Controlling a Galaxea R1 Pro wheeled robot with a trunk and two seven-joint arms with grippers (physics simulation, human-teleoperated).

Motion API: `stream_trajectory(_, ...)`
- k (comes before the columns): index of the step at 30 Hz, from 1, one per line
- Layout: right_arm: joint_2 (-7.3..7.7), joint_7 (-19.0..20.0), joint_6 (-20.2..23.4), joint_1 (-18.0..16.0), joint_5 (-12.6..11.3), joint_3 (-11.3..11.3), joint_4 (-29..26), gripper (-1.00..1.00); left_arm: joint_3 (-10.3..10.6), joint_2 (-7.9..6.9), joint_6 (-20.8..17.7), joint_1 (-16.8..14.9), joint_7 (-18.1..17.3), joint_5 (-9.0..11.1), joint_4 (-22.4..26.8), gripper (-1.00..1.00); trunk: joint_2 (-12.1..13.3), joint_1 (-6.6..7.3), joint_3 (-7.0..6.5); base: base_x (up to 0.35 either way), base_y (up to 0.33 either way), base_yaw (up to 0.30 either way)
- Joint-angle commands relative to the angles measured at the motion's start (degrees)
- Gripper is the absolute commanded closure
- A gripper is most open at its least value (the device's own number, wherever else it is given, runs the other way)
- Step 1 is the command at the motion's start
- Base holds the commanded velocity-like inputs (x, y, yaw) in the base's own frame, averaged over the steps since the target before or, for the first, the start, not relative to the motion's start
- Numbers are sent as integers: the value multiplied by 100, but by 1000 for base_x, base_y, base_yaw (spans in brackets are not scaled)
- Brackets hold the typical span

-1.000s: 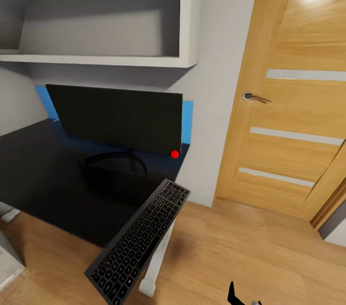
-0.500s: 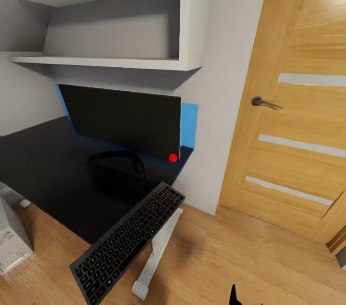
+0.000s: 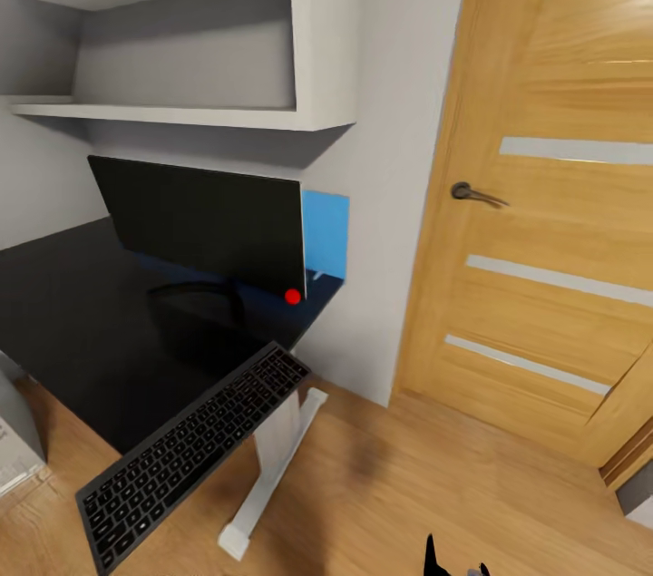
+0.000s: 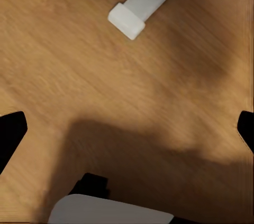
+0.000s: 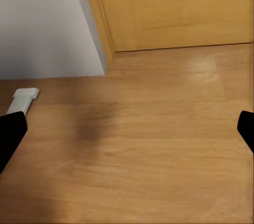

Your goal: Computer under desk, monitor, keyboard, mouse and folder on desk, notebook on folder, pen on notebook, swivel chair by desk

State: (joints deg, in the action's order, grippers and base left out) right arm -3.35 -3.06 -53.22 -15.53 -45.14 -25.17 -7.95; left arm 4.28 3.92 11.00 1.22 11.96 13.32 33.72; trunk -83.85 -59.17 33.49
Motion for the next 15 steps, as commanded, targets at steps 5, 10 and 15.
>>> stream_trajectory(5, 0, -45, -6, -2, -22, -41, 4, -100, 38, -5, 17, 1, 39, 59, 10, -100, -2, 0, 4, 0, -346, 227)
stream_trajectory(10, -5, -37, -9, -4, -17, -47, 4, -100, 38, -5, 17, 1, 41, 59, 9, -100, -2, 0, 4, 0, -346, 281)
stream_trajectory(15, -7, -22, -12, -3, -8, -51, 4, -100, 38, -5, 17, 1, 40, 60, 9, -100, -2, 0, 4, 0, -346, 284)
